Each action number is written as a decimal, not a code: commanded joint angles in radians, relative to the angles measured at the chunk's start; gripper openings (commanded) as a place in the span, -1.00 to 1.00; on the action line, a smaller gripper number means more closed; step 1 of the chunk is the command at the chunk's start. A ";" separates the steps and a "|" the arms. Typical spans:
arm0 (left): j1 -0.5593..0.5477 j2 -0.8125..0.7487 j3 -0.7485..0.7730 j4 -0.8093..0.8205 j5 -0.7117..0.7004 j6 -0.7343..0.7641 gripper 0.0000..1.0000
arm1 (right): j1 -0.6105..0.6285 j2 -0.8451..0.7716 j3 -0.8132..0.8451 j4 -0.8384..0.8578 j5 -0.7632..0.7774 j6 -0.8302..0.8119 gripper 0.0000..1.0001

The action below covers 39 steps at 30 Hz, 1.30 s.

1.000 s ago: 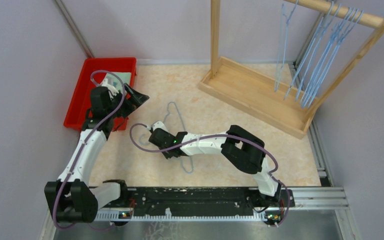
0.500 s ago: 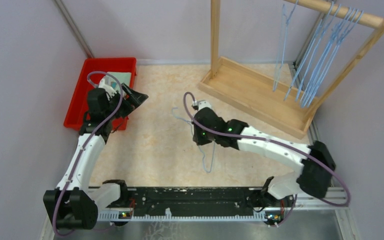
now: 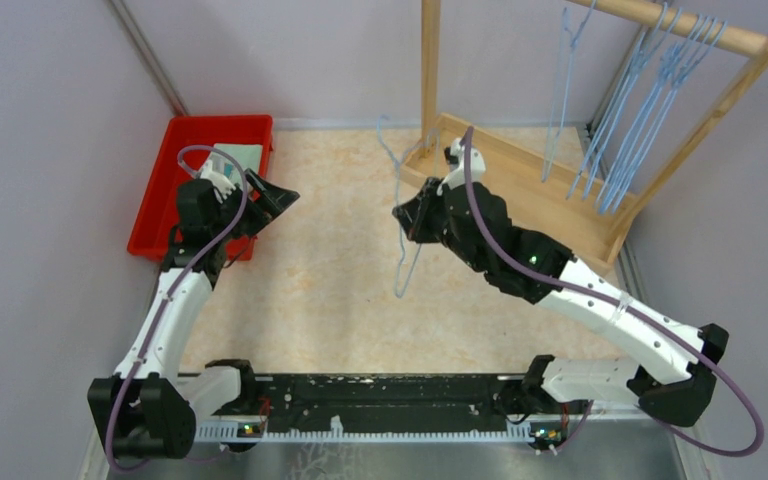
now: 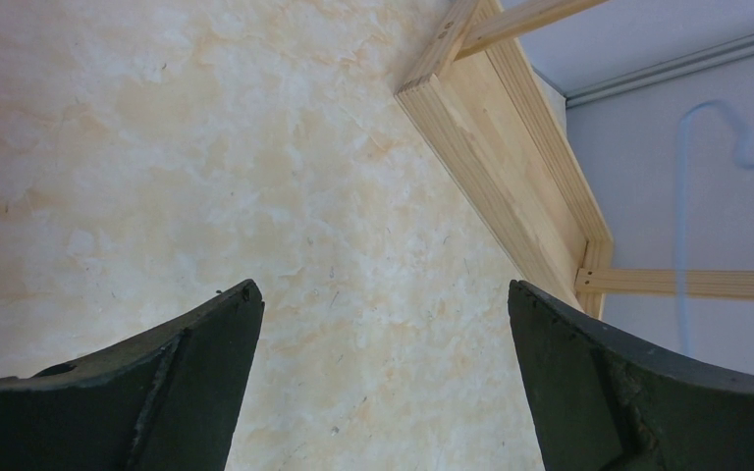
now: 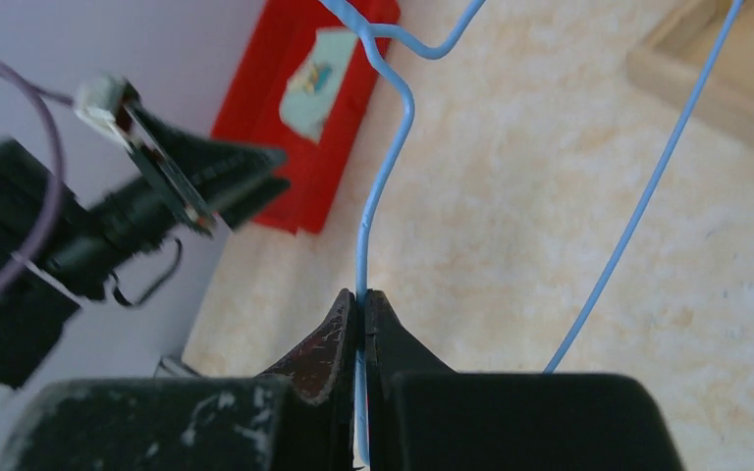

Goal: Organize the hangers

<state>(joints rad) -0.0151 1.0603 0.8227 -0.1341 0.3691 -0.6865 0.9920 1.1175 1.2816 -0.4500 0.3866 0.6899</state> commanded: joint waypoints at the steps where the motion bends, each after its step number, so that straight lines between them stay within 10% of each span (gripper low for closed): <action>1: 0.005 -0.009 -0.003 0.034 0.039 -0.016 0.99 | 0.003 0.069 0.241 0.130 0.216 -0.133 -1.00; 19: -0.002 -0.047 -0.020 0.032 0.047 -0.020 0.99 | -0.455 0.426 0.704 0.201 -0.110 -0.154 -1.00; 39: -0.002 0.053 0.005 0.047 0.056 0.037 0.99 | -0.675 0.456 0.510 0.335 -0.164 -0.030 -1.00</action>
<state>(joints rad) -0.0158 1.0977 0.8062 -0.1120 0.4057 -0.6781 0.3370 1.5818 1.8263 -0.1814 0.2405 0.6266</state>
